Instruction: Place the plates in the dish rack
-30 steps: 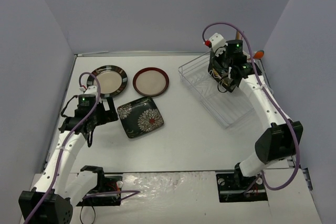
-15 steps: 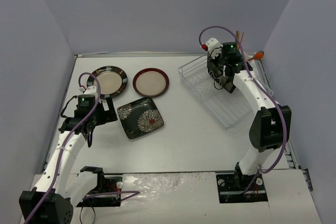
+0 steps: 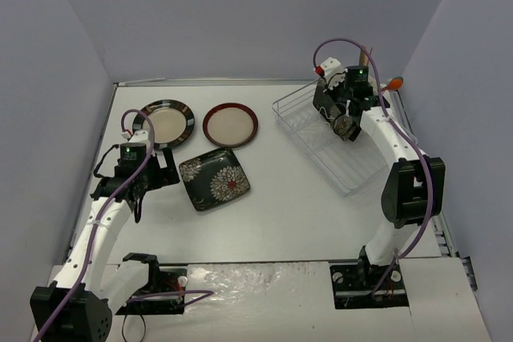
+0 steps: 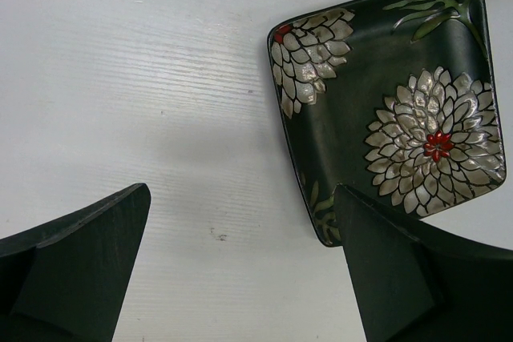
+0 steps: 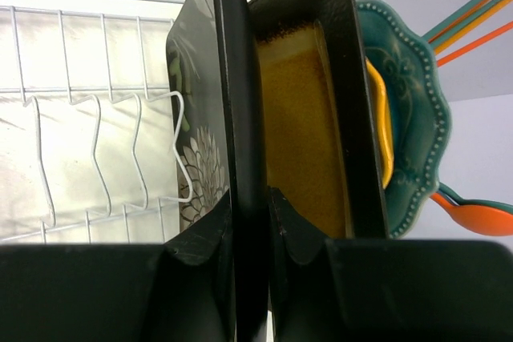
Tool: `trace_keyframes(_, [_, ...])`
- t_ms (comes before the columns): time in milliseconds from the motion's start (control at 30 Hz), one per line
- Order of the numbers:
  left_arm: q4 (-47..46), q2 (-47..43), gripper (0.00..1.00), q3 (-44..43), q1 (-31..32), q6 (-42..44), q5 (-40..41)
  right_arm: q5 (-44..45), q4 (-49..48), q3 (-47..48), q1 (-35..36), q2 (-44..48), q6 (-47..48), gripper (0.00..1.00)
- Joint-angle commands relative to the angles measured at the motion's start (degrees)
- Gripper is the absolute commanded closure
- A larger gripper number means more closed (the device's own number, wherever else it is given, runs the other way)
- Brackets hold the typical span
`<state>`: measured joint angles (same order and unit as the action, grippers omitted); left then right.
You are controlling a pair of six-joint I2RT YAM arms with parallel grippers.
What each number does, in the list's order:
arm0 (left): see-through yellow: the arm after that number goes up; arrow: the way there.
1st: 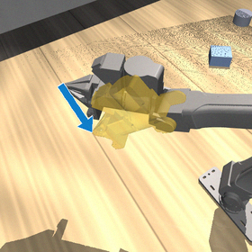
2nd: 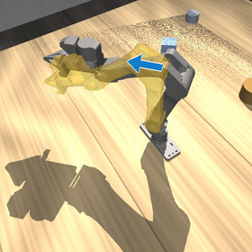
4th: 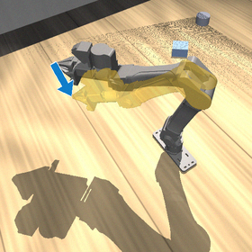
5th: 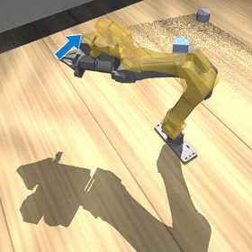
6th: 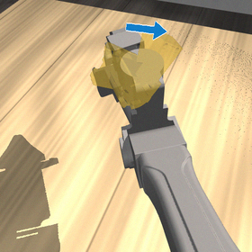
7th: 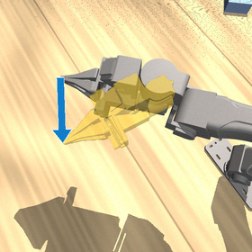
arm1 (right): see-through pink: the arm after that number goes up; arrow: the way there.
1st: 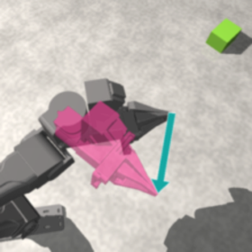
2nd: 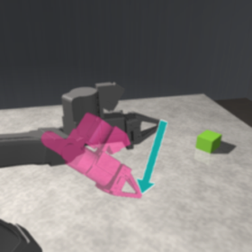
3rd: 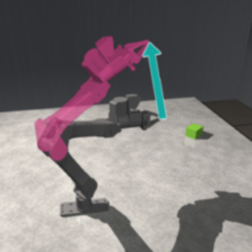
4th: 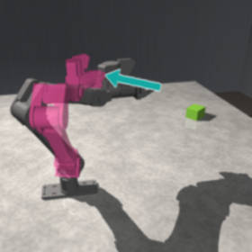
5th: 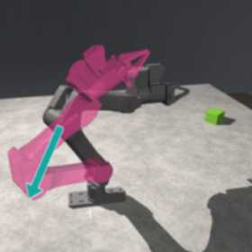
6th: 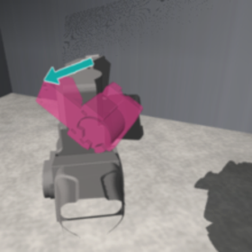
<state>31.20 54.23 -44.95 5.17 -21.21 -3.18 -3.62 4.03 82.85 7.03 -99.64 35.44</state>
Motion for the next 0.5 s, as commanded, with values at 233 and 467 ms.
trace_keyframes(233, [-2.4,0.0,0.03,-1.4,-0.2,1.2,-0.1,-1.3,-9.6,1.9,-0.7,-0.3,-2.2,0.79])
trace_keyframes(467, [-2.2,0.1,0.03,-1.4,-0.2,0.9,-0.3,0.5,-9.3,3.5,-0.7,0.4,-3.7,0.57])
